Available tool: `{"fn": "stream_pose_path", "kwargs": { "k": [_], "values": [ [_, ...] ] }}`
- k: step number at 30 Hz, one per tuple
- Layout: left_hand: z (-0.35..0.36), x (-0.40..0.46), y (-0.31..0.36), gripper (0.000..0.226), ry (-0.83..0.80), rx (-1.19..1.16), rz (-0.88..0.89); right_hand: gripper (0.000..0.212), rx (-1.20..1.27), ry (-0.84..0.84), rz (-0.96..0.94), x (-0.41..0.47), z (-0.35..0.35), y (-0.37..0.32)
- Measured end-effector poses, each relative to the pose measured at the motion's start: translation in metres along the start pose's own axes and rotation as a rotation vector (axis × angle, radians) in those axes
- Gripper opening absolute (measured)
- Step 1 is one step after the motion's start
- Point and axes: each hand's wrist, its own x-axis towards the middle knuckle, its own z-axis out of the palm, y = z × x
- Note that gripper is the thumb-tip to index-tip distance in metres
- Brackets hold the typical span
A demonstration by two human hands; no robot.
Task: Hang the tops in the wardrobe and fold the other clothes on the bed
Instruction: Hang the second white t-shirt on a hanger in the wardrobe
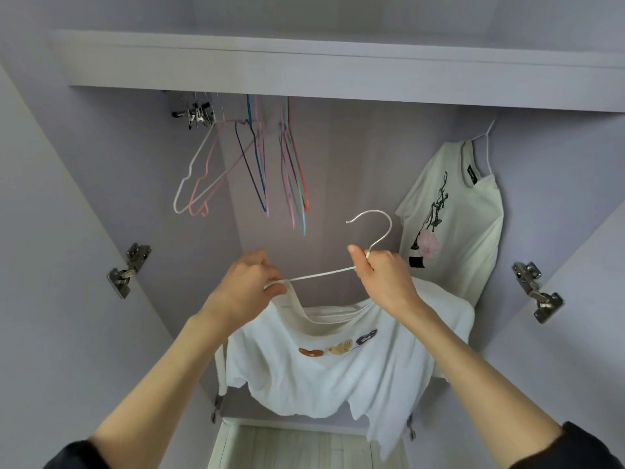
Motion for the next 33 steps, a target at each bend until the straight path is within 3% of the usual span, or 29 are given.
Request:
{"fn": "stream_pose_path", "kwargs": {
  "k": [2, 5, 8, 10, 13, 16, 22, 25, 29, 31, 33],
  "values": [
    [0.003, -0.002, 0.004, 0.017, 0.099, -0.023, 0.087, 0.058, 0.012, 0.015, -0.027, 0.001, -0.004, -0.003],
    [0.007, -0.007, 0.005, 0.012, 0.271, -0.192, 0.049, 0.05, 0.149, -0.033, -0.04, 0.0, -0.013, 0.0],
    [0.002, -0.008, -0.002, 0.011, 0.369, -0.199, 0.015, 0.029, 0.227, -0.09, -0.096, -0.002, -0.026, 0.013],
    [-0.006, -0.007, -0.011, 0.011, 0.403, -0.186, 0.01, 0.018, 0.168, -0.023, -0.094, -0.003, -0.034, 0.035],
    [-0.02, -0.007, -0.024, 0.011, 0.47, -0.177, -0.013, 0.023, 0.067, 0.087, 0.076, -0.008, -0.039, 0.067],
    [-0.026, -0.006, -0.028, 0.011, 0.491, -0.186, -0.024, 0.021, 0.176, 0.1, 0.137, -0.01, -0.037, 0.08],
    [-0.02, -0.01, -0.037, 0.011, 0.476, -0.209, -0.097, 0.02, 0.172, -0.132, 0.075, -0.013, -0.047, 0.082],
    [-0.014, -0.015, -0.039, 0.011, 0.468, -0.224, -0.115, 0.035, 0.242, -0.17, 0.065, -0.016, -0.048, 0.079],
    [-0.011, -0.016, -0.045, 0.012, 0.426, -0.213, -0.153, 0.023, 0.438, 0.061, 0.205, -0.013, -0.047, 0.083],
    [-0.013, -0.018, -0.048, 0.013, 0.45, -0.209, -0.151, 0.022, 0.446, 0.265, 0.264, -0.011, -0.051, 0.09],
    [-0.016, -0.02, -0.048, 0.013, 0.471, -0.218, -0.146, 0.022, 0.392, 0.337, 0.256, -0.013, -0.055, 0.094]
  ]
}}
